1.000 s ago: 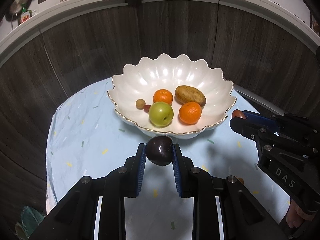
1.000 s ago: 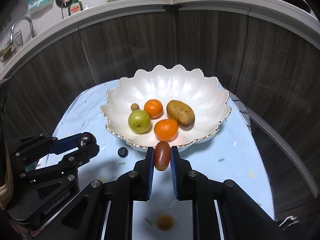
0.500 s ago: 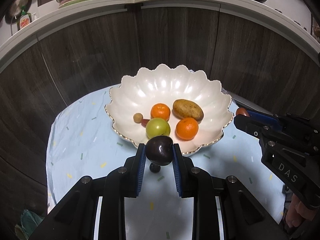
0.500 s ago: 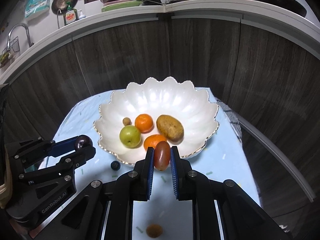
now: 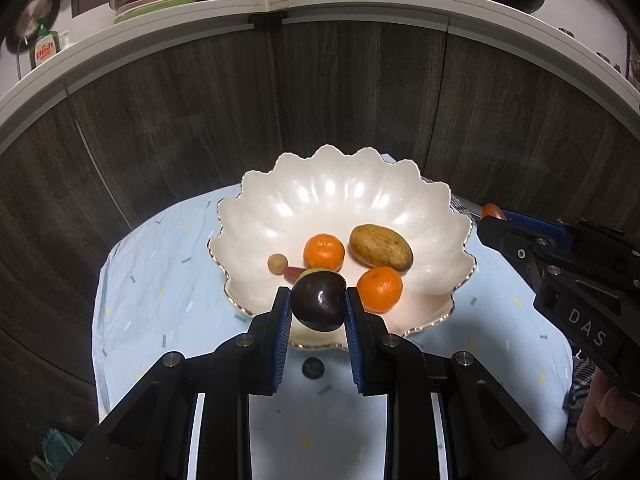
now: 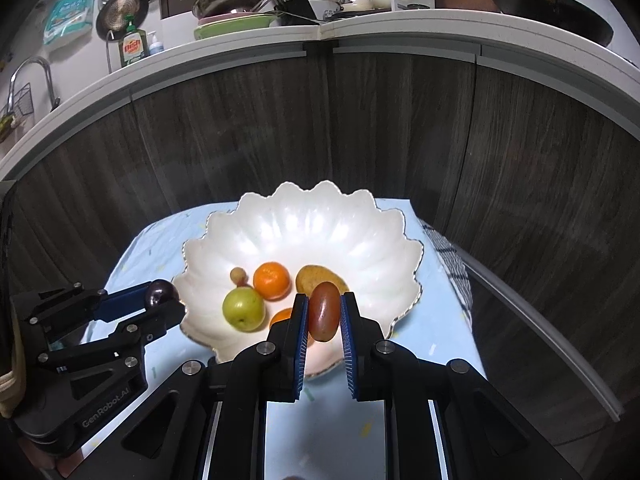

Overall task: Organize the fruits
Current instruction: 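Lift the plum and red date and carry both tools over the white bowl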

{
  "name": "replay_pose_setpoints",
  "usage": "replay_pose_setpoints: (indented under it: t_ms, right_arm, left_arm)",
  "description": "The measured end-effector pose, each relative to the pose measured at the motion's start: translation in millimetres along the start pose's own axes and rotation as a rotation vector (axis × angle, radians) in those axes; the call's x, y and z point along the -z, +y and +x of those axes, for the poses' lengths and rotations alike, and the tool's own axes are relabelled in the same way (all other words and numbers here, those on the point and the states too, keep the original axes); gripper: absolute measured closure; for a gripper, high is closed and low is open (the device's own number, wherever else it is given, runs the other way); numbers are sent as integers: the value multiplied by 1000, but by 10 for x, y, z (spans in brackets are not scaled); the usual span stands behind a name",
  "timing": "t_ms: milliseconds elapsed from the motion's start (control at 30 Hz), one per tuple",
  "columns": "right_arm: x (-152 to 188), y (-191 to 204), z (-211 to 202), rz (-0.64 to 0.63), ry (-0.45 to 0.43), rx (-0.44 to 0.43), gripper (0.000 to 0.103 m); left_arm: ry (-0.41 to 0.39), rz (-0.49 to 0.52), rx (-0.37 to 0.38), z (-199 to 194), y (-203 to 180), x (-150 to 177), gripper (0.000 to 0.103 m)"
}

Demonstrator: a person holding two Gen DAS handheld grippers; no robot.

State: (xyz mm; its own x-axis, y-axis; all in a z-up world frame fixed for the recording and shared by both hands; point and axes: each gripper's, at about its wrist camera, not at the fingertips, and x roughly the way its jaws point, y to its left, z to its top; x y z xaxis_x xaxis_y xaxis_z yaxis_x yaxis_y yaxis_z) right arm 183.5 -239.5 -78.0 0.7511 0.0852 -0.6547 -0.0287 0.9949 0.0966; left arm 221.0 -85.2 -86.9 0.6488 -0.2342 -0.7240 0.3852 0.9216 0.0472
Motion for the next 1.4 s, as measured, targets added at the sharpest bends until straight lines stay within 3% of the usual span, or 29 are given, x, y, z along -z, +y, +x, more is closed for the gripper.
replay_pose_setpoints:
  t_ms: [767,1400]
  right_arm:
    - [-341,-183,454,0,-3,16,86]
    - [-425,-304,904,13,52,13,86]
  left_arm:
    - [23,-1,-9,465,104,-306,77]
    - [43,-3,-20,889,207,-473,77]
